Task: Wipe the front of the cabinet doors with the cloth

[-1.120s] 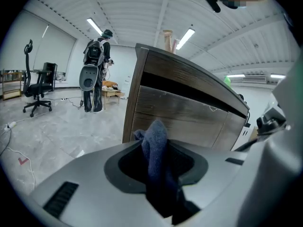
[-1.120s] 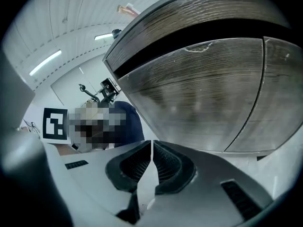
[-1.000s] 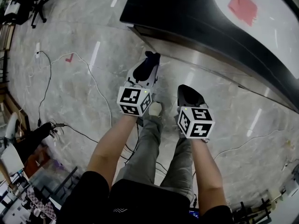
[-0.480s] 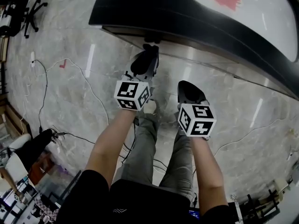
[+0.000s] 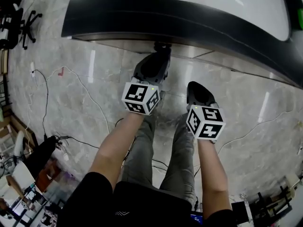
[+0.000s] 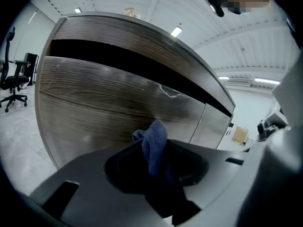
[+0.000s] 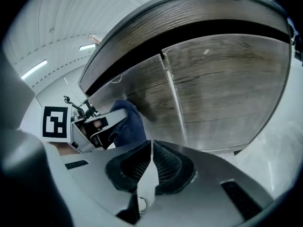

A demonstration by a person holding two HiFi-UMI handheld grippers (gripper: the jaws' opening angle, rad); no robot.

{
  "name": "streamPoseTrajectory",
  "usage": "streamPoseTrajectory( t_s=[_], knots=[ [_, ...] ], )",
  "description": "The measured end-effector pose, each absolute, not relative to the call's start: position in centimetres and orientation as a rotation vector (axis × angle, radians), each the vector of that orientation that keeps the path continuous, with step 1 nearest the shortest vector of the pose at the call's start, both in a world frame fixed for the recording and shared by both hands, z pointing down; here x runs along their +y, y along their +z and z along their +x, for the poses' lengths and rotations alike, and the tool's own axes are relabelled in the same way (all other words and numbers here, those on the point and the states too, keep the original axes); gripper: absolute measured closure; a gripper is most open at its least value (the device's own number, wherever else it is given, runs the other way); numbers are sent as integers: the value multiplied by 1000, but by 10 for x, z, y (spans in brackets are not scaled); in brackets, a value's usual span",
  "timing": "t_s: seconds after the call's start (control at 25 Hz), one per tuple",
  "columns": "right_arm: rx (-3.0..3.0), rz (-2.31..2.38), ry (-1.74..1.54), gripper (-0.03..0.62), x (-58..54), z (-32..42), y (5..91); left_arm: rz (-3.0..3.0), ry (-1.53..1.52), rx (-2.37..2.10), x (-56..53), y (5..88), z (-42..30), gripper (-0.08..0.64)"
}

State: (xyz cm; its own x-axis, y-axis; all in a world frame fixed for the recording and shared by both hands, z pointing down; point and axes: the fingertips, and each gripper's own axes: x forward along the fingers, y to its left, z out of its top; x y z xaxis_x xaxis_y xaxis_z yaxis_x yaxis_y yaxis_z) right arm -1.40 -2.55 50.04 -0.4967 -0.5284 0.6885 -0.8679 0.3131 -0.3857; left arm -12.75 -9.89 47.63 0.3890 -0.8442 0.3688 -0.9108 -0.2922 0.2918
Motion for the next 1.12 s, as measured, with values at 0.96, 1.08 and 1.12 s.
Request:
streamPoseTrajectory(
  t_s=[0.96,1.08,1.12],
  knots=[
    [-2065,1299,1099,554,-16,83,521,2253,170,-1407,-76,476,-33,437],
    [-2079,1262,1089,554,-13,58,523,2235,185,-1444,-69,479,-60,437],
    [-2083,1249,1088,554,-12,49,524,2227,189,-1456,-67,481,-71,437]
  ],
)
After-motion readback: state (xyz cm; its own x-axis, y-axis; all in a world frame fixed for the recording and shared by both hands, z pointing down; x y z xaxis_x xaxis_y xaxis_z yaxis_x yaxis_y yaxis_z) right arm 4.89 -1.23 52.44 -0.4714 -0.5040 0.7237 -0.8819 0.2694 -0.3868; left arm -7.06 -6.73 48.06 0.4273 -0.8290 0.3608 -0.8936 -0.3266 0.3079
